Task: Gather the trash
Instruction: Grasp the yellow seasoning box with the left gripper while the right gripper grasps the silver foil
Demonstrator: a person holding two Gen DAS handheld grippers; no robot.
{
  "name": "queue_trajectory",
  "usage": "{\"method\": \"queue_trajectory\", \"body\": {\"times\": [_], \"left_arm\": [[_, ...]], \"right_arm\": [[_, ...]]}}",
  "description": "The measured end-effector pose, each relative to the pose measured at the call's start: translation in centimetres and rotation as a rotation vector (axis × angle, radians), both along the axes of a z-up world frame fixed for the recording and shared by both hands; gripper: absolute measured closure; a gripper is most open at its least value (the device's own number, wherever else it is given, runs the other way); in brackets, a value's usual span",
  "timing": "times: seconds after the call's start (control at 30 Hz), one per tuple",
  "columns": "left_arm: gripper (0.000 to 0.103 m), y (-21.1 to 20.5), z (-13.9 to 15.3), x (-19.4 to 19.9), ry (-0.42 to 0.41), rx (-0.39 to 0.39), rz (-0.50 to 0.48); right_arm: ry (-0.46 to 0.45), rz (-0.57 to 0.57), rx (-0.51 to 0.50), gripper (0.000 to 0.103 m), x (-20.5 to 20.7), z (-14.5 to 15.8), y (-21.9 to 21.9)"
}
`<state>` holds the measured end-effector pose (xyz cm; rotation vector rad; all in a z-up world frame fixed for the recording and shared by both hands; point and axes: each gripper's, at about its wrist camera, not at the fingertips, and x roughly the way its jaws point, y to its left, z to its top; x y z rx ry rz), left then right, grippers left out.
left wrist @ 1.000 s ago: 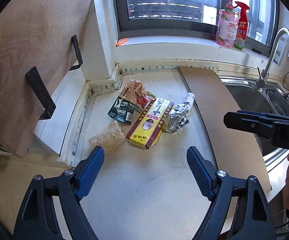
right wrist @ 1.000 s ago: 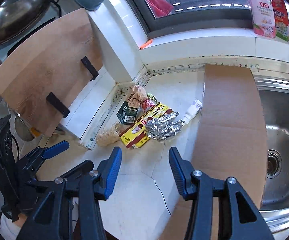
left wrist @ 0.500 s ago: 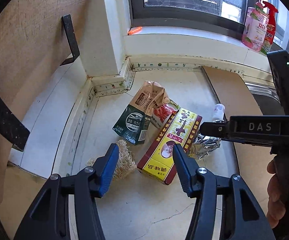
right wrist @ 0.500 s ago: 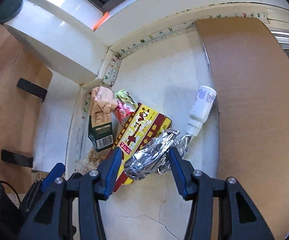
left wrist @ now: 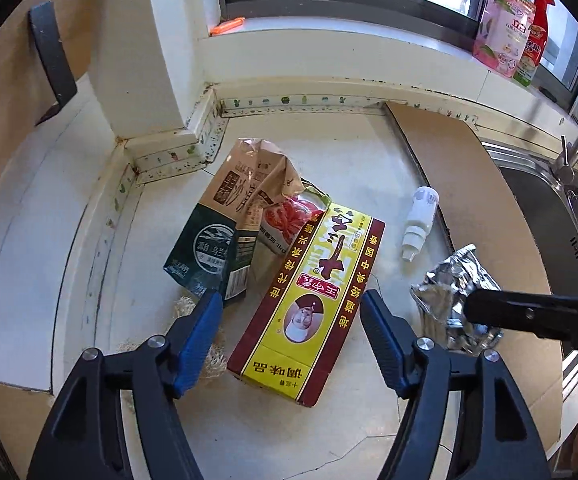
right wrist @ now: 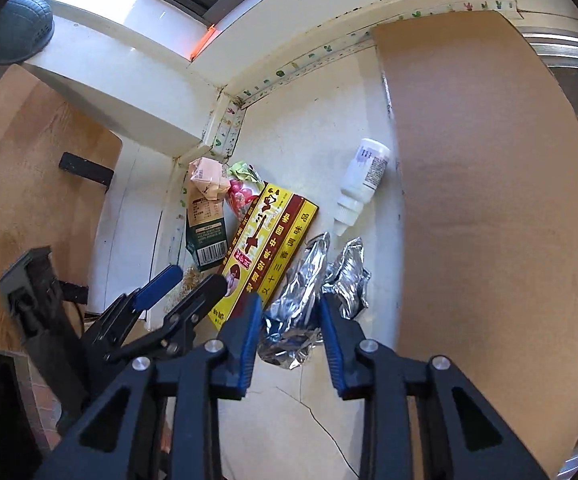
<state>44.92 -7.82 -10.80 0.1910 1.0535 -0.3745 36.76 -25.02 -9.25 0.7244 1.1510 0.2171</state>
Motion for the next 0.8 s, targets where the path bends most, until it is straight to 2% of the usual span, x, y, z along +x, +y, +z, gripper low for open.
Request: {"method": "queue_trajectory", "body": {"times": [0.23,0.27,0.33,0.7,0.8], "left_arm": [[0.033,-1.9,-2.4,2.3,0.050,0.045,-0.038],[0.027,-2.1,-2.7,2.6,0.057,0.045,-0.042],[0.021,-2.3,-3.0,2.9,0.058,0.042,-0.039],[0.021,-2.1,-3.0,2.9,0.117,-0.013,-0.042],[0.021,-1.8,-3.1,2.6,0.111,-0.002,-0.035]], "right_arm": [[0.018,0.033,0.047,0.079,-1.0,-0.8,-1.5],[0.017,0.035,0.058,0.079,-1.1,-0.9,-1.6],[0.009,0.043,0.057,0.079,-1.1,-0.8,-1.6],[0.002,0.053,0.090,0.081,-0.9,-1.1,-1.3],[0.001,0.055,0.103,0.081,-1.0,-1.2,-1.2]]}}
